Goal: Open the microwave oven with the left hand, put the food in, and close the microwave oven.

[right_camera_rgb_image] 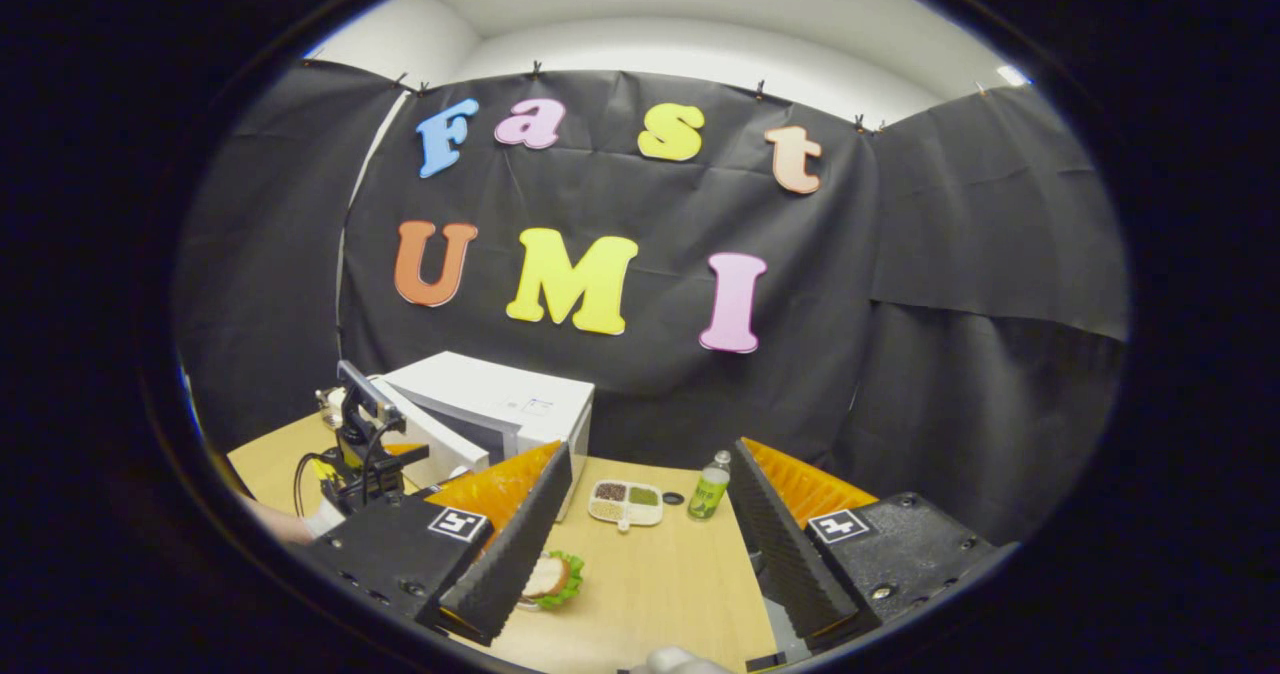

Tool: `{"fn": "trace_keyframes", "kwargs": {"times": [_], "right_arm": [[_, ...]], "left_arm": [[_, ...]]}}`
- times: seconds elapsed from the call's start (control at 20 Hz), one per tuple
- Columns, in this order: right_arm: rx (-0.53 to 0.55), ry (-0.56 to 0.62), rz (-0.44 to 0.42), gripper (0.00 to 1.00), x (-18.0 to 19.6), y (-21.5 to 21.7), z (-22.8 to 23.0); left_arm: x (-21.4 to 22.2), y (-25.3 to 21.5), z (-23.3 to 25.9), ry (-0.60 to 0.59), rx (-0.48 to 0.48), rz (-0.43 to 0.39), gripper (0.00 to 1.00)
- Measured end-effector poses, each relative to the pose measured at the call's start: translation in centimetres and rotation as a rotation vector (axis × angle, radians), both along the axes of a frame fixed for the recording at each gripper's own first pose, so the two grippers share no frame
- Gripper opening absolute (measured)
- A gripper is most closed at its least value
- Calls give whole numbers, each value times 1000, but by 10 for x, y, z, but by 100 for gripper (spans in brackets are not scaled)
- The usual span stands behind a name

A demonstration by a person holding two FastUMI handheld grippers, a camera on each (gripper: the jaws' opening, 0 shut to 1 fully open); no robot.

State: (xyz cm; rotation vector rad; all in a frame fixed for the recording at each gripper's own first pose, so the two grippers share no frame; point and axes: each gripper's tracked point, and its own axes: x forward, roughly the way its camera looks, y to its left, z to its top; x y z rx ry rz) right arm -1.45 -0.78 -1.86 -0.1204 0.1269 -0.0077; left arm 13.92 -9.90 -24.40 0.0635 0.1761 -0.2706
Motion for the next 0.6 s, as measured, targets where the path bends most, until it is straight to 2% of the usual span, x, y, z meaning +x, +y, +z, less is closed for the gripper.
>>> {"fn": "trace_keyframes", "kwargs": {"times": [0.25,0.3,0.35,0.55,0.6], "right_arm": [[24,9,12,100,-3,6,-8],[27,11,13,96,-3,7,-10],[30,14,17,100,-3,9,-11],[55,22,37,100,-4,19,-18],[56,23,42,96,-3,22,-20]], "left_arm": [[-22,11,-2,18,-31,-1,97],[-28,14,-2,18,-29,-1,96],[-33,19,-2,19,-26,1,97],[-60,39,-2,33,-26,21,96],[-68,45,-3,37,-26,27,96]]}}
